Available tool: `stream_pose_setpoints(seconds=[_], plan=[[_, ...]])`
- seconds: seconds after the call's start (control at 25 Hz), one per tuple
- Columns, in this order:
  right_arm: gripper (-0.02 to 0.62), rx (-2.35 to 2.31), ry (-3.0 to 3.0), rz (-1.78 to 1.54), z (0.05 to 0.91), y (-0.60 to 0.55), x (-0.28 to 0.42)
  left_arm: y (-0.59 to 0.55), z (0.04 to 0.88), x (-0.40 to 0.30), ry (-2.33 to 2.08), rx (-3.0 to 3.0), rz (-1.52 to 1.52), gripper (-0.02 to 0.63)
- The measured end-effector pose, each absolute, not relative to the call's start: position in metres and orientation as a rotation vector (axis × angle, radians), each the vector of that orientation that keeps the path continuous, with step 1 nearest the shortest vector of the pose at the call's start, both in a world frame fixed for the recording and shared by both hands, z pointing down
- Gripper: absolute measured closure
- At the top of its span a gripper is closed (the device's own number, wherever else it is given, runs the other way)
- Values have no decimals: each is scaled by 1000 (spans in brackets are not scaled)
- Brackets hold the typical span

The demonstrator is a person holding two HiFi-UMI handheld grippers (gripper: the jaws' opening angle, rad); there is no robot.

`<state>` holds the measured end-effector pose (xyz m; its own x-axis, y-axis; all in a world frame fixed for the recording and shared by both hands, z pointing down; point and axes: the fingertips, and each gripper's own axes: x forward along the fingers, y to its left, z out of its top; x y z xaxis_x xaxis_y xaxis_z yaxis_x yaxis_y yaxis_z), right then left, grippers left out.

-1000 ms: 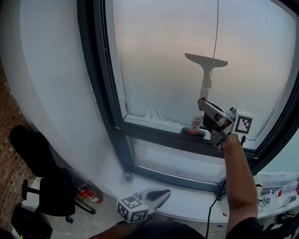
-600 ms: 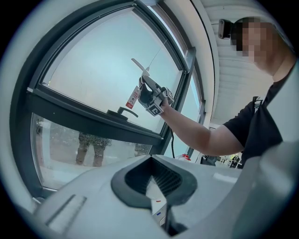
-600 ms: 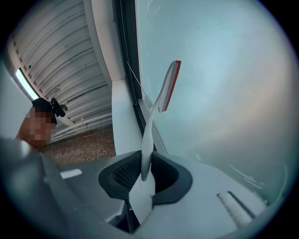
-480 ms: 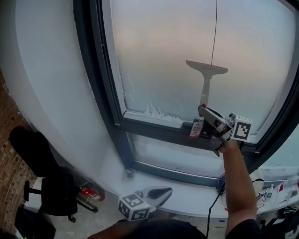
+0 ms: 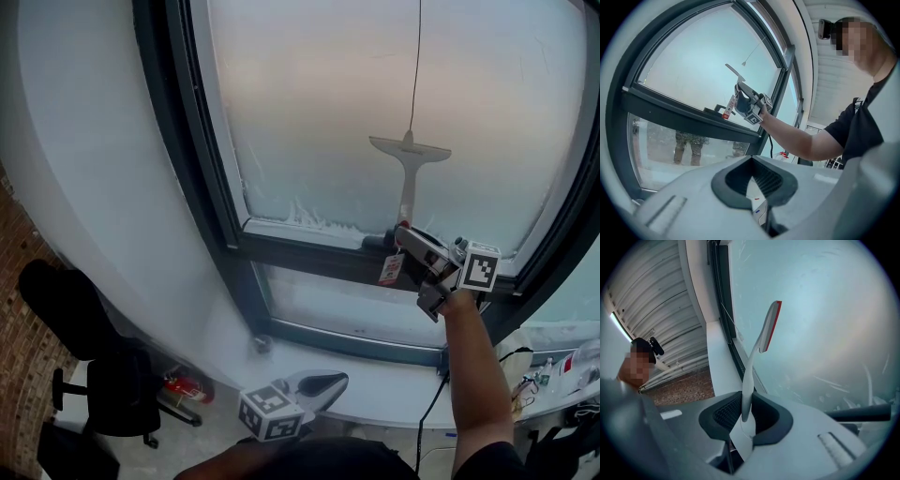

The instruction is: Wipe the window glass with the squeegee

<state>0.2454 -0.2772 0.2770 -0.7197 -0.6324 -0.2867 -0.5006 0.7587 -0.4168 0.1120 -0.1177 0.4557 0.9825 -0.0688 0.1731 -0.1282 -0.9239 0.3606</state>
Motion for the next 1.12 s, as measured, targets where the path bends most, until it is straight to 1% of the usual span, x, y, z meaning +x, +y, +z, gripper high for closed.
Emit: stream_pose_setpoints(seconds=[1.12], plan=[[506, -907, 2383, -704, 398, -269, 247, -123, 464, 117, -102, 2728, 270, 606]])
